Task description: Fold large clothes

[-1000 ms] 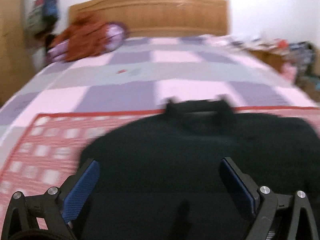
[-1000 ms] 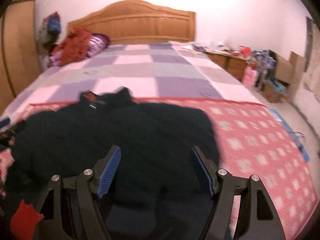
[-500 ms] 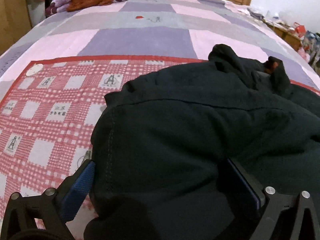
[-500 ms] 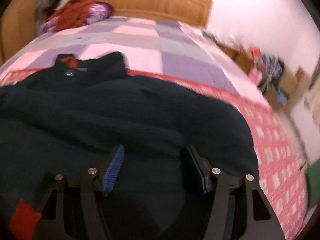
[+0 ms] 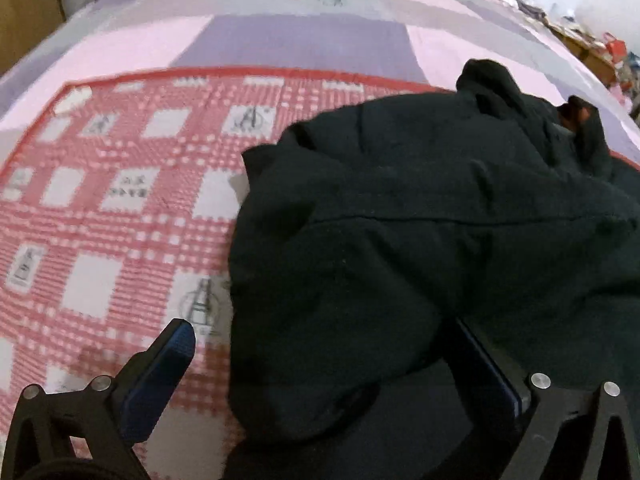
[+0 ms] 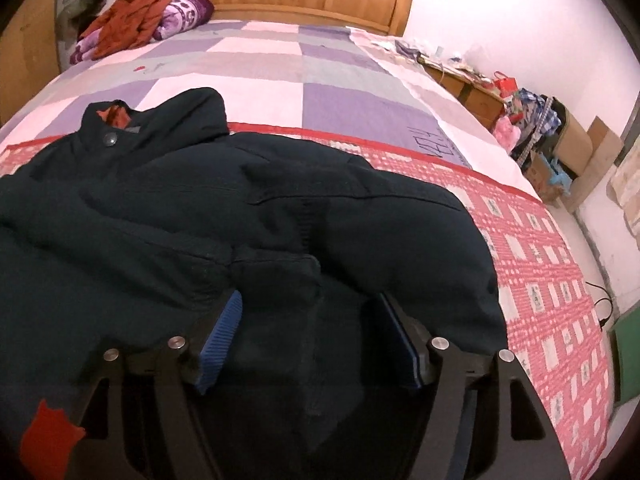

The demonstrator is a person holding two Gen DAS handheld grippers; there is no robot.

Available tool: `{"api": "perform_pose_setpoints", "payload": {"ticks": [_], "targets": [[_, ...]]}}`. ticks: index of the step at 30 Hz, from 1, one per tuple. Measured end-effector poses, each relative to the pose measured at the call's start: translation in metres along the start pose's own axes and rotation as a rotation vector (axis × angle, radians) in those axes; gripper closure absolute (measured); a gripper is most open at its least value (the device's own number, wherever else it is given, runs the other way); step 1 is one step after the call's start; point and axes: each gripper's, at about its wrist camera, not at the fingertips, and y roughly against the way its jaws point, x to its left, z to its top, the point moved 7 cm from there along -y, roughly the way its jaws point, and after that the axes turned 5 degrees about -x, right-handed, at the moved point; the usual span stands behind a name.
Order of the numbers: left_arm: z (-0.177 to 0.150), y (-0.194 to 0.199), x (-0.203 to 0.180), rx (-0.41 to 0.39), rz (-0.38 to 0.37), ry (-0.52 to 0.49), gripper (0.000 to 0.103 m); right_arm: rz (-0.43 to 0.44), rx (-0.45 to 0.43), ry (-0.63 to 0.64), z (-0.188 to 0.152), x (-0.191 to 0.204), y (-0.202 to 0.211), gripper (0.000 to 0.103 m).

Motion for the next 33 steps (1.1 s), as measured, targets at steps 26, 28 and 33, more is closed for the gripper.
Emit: {"api": "perform_pose_setpoints", "payload": {"ticks": [26, 28, 33], "targets": [[-0.017, 0.026, -0.017, -0.089, 0.039, -0.095, 0.000, 0.018, -0.025, 0.031, -0.042, -0.018, 0.038, 0.025], [-0.021, 0.028, -0.014, -0.090, 0.051, -0.078, 0.000, -0.029, -0.035, 0.092, -0.038, -0.019, 0.040, 0.025], [-0.040, 0.044, 0.000, -0.092, 0.067, -0.038, 0.000, -0.008, -0.024, 0.034, -0.041, -0.025, 0.037, 0.025]]}}
